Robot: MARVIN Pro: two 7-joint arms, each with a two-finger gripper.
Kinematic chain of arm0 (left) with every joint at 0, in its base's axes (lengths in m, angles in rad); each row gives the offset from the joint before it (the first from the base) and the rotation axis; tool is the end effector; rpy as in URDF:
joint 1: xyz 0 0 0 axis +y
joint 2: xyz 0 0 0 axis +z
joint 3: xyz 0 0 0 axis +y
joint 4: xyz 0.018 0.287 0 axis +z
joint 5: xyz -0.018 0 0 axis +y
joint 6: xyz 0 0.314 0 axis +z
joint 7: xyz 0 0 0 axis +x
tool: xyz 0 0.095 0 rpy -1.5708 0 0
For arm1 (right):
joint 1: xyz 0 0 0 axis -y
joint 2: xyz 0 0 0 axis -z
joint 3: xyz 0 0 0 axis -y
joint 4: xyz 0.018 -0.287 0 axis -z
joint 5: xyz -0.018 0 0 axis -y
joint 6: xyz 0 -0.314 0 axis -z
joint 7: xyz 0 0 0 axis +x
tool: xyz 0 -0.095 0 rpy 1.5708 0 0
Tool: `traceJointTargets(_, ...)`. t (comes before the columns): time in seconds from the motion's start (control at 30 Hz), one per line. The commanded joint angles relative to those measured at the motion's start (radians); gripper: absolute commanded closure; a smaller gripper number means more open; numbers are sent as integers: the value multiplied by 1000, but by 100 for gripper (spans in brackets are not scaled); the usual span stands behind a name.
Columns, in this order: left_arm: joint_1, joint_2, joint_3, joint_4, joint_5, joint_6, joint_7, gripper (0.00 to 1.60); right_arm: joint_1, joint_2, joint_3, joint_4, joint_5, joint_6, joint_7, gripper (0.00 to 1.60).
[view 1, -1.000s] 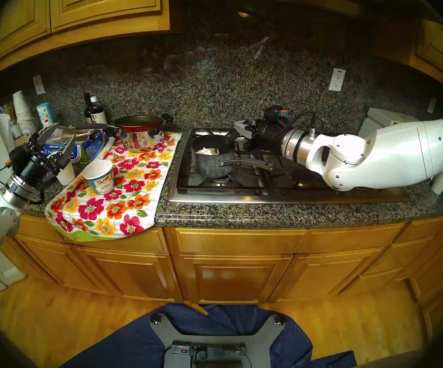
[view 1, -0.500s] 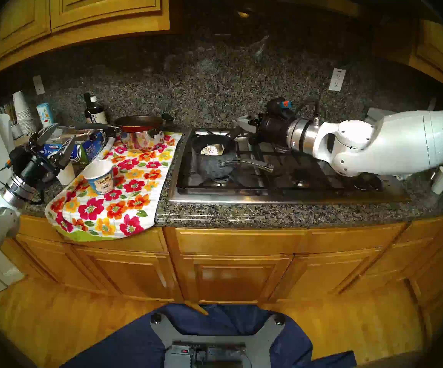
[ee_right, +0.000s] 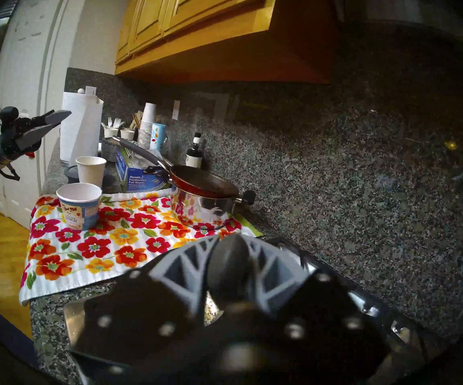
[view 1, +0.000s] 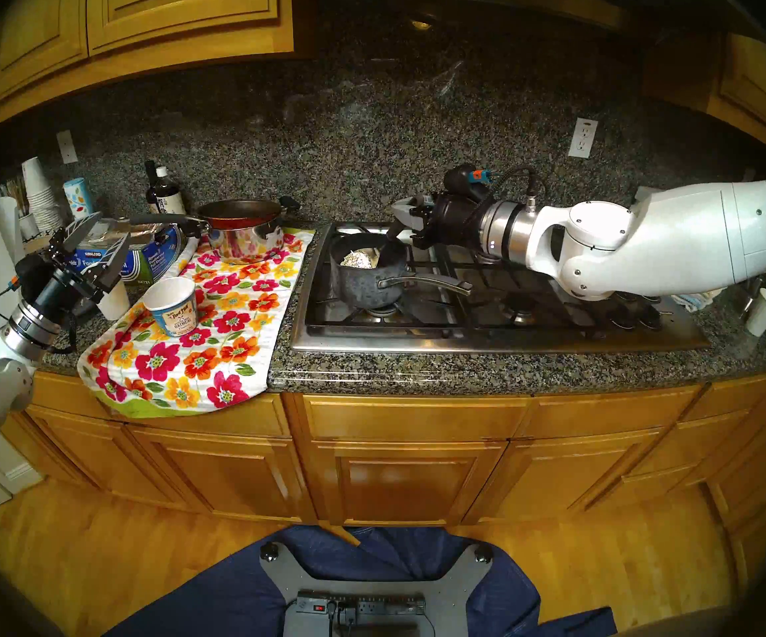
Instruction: Pour oats into pot and stir with a spoon
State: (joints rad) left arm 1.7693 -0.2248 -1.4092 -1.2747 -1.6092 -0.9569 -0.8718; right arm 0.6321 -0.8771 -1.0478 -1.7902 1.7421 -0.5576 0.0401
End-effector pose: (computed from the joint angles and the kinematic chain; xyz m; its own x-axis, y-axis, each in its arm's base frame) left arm 0.3476 0.3283 -0.1539 -0.5288 -0.0570 0.8468 -0.3877 -0.8713 -0.3007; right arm 0.4602 0.0473 -0.0701 -0.0873 0.2068 0.9745 0.7621 -0.6161 0.1990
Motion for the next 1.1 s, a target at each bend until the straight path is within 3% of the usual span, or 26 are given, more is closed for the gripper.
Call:
traceJointTargets(0.0,-14,9,-35,0,-4,-3,-111,0,-10,-16,37,4,8,-37,-26,0)
traceJointTargets(0.6,-9,7,-42,-2,-1,-3,-109,0,-57,-21,48,-9,28,-109,-82,0)
traceJointTargets(0.77,-8,6,-44,-2,-1,-3,-110,0,-64,5,43,-17,27,-148,-88,0)
traceJointTargets(1.07,-7,5,-46,-1,0,-3,-112,0,-121,29,49,-53,-18,-282,-110,0)
